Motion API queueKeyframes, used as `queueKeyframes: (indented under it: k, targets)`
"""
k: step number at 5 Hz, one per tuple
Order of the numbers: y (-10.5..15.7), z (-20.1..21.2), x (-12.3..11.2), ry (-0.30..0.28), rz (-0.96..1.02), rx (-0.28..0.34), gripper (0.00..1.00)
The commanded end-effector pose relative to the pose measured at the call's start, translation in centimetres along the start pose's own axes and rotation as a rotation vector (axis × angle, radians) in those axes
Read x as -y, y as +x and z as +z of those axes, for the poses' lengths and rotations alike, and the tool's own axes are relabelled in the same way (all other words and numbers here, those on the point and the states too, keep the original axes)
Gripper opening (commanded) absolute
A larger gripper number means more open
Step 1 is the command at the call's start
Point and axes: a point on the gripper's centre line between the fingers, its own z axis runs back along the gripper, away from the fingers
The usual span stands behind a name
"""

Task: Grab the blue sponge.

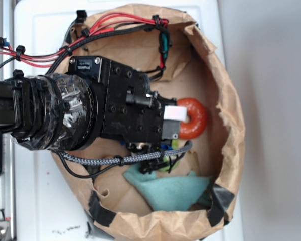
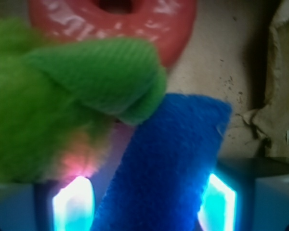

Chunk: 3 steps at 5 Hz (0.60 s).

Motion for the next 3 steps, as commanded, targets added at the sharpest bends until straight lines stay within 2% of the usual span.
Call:
queueKeyframes:
  k: [1, 2, 3]
  targets:
    - [-0.7, 4.4, -0.6, -0.066, -0.003, 0.036, 0.00]
    - [-0.7, 7.8, -0.9, -0.131, -0.021, 0.005, 0.00]
    - [-0.4, 11.1, -1.2, -0.133, 0.006, -0.014, 0.00]
